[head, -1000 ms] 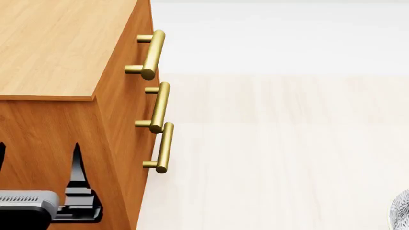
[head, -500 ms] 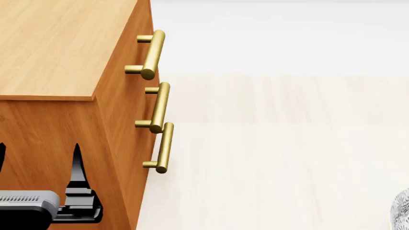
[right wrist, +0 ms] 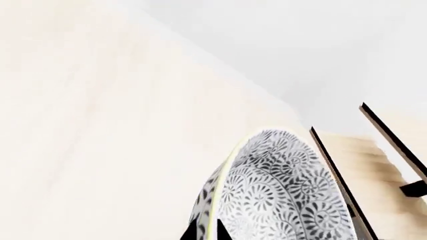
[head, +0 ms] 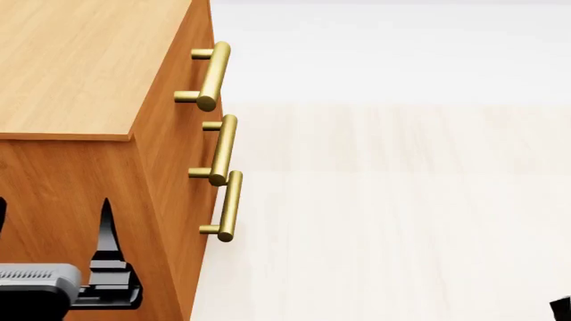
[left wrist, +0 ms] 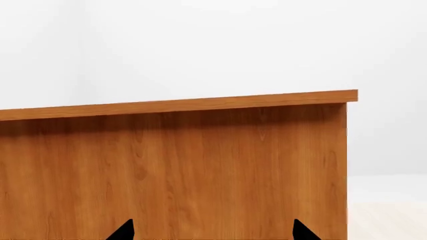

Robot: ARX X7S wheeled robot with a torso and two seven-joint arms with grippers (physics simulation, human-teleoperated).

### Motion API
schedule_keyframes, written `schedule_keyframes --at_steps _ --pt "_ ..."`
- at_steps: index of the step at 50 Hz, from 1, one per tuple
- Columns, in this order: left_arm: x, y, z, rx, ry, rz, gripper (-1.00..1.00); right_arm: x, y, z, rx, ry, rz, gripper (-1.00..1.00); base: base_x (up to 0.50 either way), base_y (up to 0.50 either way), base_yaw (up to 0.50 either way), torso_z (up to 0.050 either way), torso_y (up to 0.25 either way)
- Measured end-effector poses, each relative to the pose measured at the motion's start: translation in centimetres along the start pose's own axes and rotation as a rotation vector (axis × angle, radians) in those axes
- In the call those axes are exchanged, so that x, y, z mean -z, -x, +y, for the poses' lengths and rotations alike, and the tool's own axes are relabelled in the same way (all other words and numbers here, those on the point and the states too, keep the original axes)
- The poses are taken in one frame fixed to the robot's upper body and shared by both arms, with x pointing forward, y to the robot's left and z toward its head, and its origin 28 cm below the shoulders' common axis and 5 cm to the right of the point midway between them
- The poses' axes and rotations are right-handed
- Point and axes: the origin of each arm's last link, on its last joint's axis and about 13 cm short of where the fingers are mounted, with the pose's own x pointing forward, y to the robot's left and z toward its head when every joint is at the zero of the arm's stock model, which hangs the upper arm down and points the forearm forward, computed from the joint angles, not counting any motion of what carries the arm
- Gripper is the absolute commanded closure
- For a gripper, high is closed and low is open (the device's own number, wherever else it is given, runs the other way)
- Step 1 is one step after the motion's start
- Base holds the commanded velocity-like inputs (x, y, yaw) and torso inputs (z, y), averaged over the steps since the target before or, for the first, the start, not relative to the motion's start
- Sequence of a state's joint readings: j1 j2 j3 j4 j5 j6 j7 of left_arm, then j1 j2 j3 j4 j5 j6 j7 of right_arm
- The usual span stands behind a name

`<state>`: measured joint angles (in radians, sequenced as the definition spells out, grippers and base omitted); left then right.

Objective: Close the top drawer of the cabinet and put the bowl on top of it.

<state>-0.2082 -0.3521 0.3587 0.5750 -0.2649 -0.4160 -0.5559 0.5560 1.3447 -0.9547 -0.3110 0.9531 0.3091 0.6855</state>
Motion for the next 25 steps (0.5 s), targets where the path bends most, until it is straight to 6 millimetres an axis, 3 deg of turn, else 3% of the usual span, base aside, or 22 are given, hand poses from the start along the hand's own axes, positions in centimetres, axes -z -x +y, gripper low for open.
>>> schedule_keyframes --at_steps 13,25 --pt "0.1 0.1 0.1 0.021 0.030 0.003 -1.00 -8.9 -0.1 -2.8 0.061 -0.079 -0.207 1.00 0.00 0.00 0.00 0.041 0.058" --pt "0.1 0.1 0.3 0.025 0.045 0.003 -1.00 -15.4 -0.2 -4.1 0.075 -0.124 -0.353 1.00 0.00 0.00 0.00 0.042 0.089"
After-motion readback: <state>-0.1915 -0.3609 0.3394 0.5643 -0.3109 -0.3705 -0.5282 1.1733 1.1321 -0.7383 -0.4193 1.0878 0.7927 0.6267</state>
